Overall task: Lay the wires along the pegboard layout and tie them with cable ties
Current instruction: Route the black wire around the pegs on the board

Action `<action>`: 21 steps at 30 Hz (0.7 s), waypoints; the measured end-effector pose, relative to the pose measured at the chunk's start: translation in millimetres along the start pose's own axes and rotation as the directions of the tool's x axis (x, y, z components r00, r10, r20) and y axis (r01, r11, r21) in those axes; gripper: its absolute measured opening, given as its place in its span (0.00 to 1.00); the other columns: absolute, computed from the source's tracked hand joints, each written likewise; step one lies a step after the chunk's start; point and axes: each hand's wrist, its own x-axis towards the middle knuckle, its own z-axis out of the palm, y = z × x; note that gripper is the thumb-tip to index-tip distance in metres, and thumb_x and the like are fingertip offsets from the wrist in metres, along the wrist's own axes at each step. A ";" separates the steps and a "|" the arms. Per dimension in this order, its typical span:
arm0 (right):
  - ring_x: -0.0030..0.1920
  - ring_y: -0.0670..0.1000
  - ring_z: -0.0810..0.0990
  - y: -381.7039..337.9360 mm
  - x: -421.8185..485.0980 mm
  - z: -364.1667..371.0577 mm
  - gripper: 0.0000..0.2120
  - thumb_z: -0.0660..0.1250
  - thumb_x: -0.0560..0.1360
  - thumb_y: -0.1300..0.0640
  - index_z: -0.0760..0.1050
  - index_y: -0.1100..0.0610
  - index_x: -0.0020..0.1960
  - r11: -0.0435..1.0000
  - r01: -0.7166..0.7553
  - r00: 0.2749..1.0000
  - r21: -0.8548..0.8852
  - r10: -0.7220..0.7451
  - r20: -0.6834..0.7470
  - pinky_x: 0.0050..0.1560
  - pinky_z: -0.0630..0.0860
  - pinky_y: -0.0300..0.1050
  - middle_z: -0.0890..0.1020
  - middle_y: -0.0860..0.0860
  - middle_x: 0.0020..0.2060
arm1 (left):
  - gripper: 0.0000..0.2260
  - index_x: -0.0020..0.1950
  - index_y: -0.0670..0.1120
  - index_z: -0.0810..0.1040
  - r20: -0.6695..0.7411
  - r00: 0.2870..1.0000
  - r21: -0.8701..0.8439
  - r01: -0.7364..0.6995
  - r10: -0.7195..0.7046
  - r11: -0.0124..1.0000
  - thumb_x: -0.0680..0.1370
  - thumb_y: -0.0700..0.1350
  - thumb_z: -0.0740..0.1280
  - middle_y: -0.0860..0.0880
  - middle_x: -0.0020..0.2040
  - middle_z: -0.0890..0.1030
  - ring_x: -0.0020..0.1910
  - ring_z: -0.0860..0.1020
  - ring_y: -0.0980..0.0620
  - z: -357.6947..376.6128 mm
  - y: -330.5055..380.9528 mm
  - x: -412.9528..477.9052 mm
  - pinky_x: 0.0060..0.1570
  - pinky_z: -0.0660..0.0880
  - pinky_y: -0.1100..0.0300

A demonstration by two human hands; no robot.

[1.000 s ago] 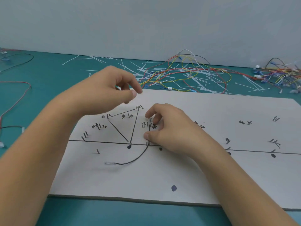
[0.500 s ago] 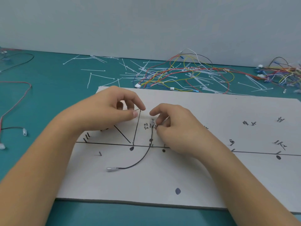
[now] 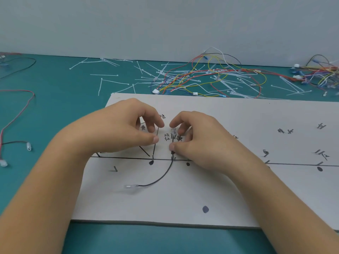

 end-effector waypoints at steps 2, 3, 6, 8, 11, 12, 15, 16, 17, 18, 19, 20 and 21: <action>0.43 0.40 0.77 0.0 -0.1 0.4 0.17 0.77 0.71 0.50 0.77 0.43 0.57 1.000 0.007 1.000 -0.010 -0.007 -0.001 0.38 0.69 0.35 0.76 0.42 0.48 | 0.08 0.52 0.61 0.84 -0.014 1.000 -0.015 0.005 -0.006 1.000 0.74 0.52 0.76 0.64 0.44 0.82 0.33 0.74 0.60 1.6 1.3 0.0 0.33 0.68 0.67; 0.42 0.40 0.77 -0.1 0.0 0.3 0.17 0.77 0.71 0.49 0.77 0.42 0.57 1.000 0.009 1.000 -0.013 -0.009 -0.001 0.37 0.69 0.35 0.76 0.42 0.48 | 0.07 0.51 0.61 0.84 -0.022 1.000 -0.024 0.003 -0.004 1.000 0.74 0.52 0.76 0.63 0.43 0.82 0.32 0.74 0.60 2.3 1.9 0.2 0.31 0.67 0.70; 0.40 0.39 0.78 -0.1 -0.3 -0.5 0.18 0.77 0.69 0.45 0.77 0.41 0.57 1.000 -0.013 1.000 0.024 0.013 -0.007 0.36 0.70 0.35 0.77 0.42 0.47 | 0.02 0.47 0.58 0.85 -0.100 0.995 -0.048 -0.006 0.001 0.999 0.76 0.50 0.75 0.62 0.38 0.82 0.30 0.73 0.59 5.1 4.1 2.8 0.29 0.66 0.72; 0.39 0.40 0.79 0.5 -0.6 -1.0 0.18 0.77 0.69 0.44 0.77 0.41 0.56 0.999 -0.024 1.000 0.043 0.024 -0.012 0.36 0.71 0.35 0.78 0.41 0.46 | 0.02 0.44 0.57 0.85 -0.168 0.986 -0.060 -0.021 0.011 0.998 0.77 0.50 0.74 0.63 0.34 0.80 0.28 0.72 0.59 6.2 4.9 4.1 0.27 0.65 0.72; 0.39 0.40 0.79 1.3 0.1 -1.5 0.14 0.75 0.72 0.46 0.77 0.42 0.56 0.999 -0.012 1.000 0.047 0.012 -0.010 0.37 0.72 0.36 0.78 0.41 0.46 | 0.05 0.42 0.55 0.85 -0.194 0.980 -0.062 -0.050 0.037 0.997 0.77 0.48 0.73 0.66 0.30 0.77 0.28 0.72 0.61 6.4 6.0 3.7 0.28 0.66 0.73; 0.40 0.41 0.79 1.3 0.2 -1.9 0.13 0.74 0.73 0.47 0.77 0.42 0.57 0.999 -0.009 1.000 0.043 0.009 -0.007 0.38 0.72 0.36 0.78 0.42 0.46 | 0.05 0.42 0.55 0.85 -0.197 0.980 -0.064 -0.054 0.041 0.996 0.77 0.47 0.73 0.66 0.29 0.77 0.28 0.72 0.61 6.5 6.0 3.7 0.28 0.66 0.73; 0.41 0.42 0.80 -0.1 -0.8 -3.4 0.14 0.74 0.73 0.51 0.78 0.42 0.57 1.000 -0.003 1.000 0.025 0.003 0.014 0.39 0.73 0.36 0.78 0.42 0.47 | 0.06 0.41 0.54 0.85 -0.206 0.978 -0.068 -0.054 0.039 0.996 0.78 0.47 0.73 0.65 0.30 0.77 0.29 0.71 0.61 7.7 4.6 5.8 0.28 0.65 0.72; 0.42 0.42 0.79 -1.2 -1.5 -4.1 0.15 0.74 0.72 0.50 0.77 0.42 0.57 1.000 0.000 1.000 0.018 -0.001 0.027 0.39 0.74 0.37 0.77 0.41 0.47 | 0.06 0.41 0.54 0.85 -0.204 0.978 -0.070 -0.052 0.037 0.996 0.78 0.47 0.73 0.65 0.31 0.78 0.29 0.71 0.61 8.5 3.9 6.8 0.28 0.65 0.72; 0.42 0.41 0.79 -2.3 -2.2 -5.0 0.17 0.75 0.71 0.50 0.77 0.41 0.58 1.000 0.005 0.999 0.007 -0.005 0.044 0.40 0.74 0.37 0.77 0.41 0.48 | 0.06 0.42 0.54 0.85 -0.199 0.979 -0.073 -0.049 0.034 0.996 0.78 0.47 0.73 0.65 0.31 0.78 0.29 0.71 0.61 9.4 3.3 7.7 0.29 0.66 0.72; 0.43 0.41 0.79 -3.2 -2.9 -6.0 0.18 0.76 0.70 0.49 0.77 0.41 0.58 1.000 0.011 0.998 -0.007 -0.010 0.064 0.41 0.74 0.37 0.76 0.41 0.49 | 0.06 0.42 0.54 0.85 -0.192 0.981 -0.076 -0.047 0.031 0.996 0.78 0.47 0.73 0.66 0.31 0.78 0.29 0.71 0.61 10.3 2.8 8.5 0.29 0.66 0.72; 0.43 0.41 0.79 -3.9 -3.2 -7.0 0.19 0.76 0.70 0.49 0.76 0.40 0.59 1.000 0.019 0.996 -0.023 -0.017 0.085 0.42 0.74 0.37 0.75 0.41 0.50 | 0.06 0.42 0.53 0.85 -0.184 0.983 -0.078 -0.045 0.030 0.996 0.78 0.46 0.73 0.66 0.31 0.78 0.29 0.71 0.61 11.3 2.5 9.0 0.29 0.66 0.72; 0.43 0.41 0.78 -4.4 -3.5 -7.9 0.19 0.76 0.71 0.49 0.76 0.40 0.59 0.999 0.029 0.994 -0.041 -0.025 0.104 0.43 0.74 0.37 0.75 0.41 0.51 | 0.06 0.42 0.53 0.85 -0.176 0.984 -0.082 -0.046 0.031 0.996 0.78 0.46 0.73 0.65 0.32 0.78 0.29 0.72 0.61 12.1 2.0 9.7 0.29 0.66 0.71; 0.43 0.41 0.78 -4.6 -3.7 -8.5 0.19 0.76 0.71 0.48 0.76 0.40 0.60 0.998 0.039 0.993 -0.056 -0.032 0.116 0.43 0.73 0.36 0.74 0.40 0.51 | 0.06 0.43 0.54 0.85 -0.169 0.985 -0.087 -0.048 0.033 0.995 0.78 0.46 0.73 0.65 0.32 0.78 0.29 0.72 0.61 13.1 1.7 10.4 0.29 0.66 0.71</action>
